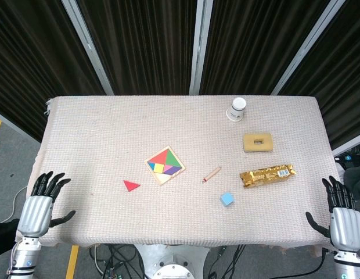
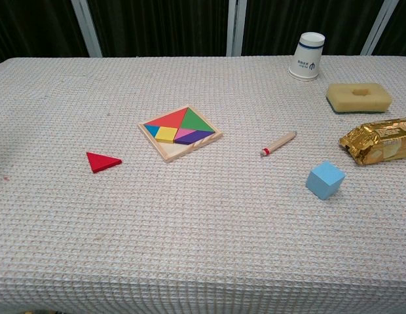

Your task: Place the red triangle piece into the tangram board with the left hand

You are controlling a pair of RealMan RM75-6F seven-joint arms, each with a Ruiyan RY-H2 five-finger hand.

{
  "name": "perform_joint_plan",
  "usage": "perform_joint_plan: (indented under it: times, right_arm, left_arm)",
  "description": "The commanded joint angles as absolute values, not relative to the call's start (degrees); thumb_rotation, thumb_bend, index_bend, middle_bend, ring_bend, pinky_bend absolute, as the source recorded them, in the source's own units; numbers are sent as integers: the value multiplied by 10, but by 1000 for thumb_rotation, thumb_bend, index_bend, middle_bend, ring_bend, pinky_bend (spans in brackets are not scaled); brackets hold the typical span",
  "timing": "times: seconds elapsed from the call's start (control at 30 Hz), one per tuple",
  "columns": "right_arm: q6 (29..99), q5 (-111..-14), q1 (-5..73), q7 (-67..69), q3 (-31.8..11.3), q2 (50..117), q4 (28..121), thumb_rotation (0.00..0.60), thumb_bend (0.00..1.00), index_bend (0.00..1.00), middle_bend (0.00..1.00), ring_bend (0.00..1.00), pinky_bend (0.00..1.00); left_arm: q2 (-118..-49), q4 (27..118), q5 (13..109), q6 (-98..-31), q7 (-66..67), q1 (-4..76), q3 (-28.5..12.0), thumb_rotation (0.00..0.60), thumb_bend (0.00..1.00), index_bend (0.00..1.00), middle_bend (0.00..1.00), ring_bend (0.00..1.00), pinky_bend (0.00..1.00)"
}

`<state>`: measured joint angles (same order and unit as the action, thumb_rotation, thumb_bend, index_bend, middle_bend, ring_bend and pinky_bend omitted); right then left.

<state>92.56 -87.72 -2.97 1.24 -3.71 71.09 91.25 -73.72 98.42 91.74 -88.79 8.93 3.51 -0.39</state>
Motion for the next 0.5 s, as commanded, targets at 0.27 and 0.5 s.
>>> perform_joint_plan:
  times: [0.27,0.5]
  right_arm:
    - [919,-871,-28,14,-37,709,913,600,140,0,0,0,21]
    - [925,-872,-30,19,-39,705,916,600,139,0,0,0,21]
  left_arm:
    - [-738,987,918,-881,94,38,-2,600,111,203,118,22,49]
    - [-743,991,923,-861,98,51,-1,600,111,203,118,23,49]
